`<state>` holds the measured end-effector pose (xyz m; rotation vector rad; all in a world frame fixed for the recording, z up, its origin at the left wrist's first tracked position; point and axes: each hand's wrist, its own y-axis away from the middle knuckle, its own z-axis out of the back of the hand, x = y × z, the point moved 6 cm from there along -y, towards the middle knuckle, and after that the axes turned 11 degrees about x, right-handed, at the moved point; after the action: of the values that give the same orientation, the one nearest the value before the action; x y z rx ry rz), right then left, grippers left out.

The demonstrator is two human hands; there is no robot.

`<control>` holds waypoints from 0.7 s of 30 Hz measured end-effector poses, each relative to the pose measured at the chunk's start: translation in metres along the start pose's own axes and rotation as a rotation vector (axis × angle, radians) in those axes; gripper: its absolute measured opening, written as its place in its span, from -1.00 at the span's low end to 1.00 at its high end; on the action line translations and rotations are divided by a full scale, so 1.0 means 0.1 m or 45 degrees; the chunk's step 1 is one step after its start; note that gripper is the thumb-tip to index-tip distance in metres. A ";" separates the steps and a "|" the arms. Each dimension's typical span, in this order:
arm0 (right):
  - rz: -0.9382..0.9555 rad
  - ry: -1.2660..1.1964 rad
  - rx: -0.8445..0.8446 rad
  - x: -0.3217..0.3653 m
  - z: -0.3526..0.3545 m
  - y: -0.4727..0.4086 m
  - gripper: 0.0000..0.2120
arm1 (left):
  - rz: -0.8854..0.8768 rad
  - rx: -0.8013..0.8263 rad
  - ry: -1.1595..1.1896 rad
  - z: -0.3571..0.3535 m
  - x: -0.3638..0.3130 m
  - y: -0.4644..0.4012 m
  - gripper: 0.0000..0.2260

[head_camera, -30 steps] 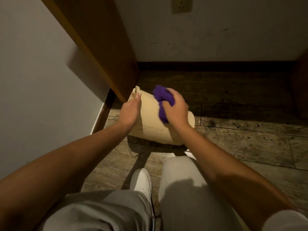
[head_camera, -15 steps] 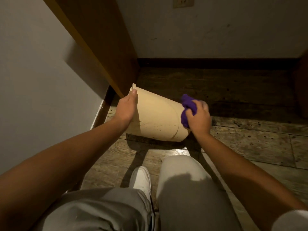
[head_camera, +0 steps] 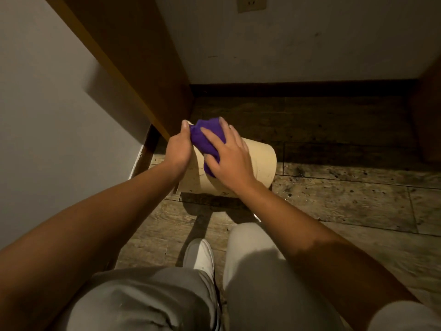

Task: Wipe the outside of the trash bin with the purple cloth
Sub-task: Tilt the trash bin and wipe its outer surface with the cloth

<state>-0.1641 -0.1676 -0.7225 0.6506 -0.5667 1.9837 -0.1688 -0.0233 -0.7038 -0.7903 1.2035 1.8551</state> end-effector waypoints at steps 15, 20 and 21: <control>-0.531 -0.046 -0.161 -1.21 0.54 0.41 -0.54 | 0.147 0.070 0.125 0.02 0.07 -0.02 -0.33; -0.191 -0.373 -0.251 -0.29 0.61 -0.02 -0.53 | 0.030 0.395 0.100 -0.05 0.00 -0.01 -0.50; -0.158 -0.394 -0.223 -0.14 0.53 -0.10 -0.52 | 0.010 0.417 0.093 -0.09 0.02 0.00 -0.53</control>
<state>-0.1382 -0.2051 -0.6902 0.8677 -0.8553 1.7063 -0.1694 -0.0313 -0.7090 -0.6737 1.5100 1.5890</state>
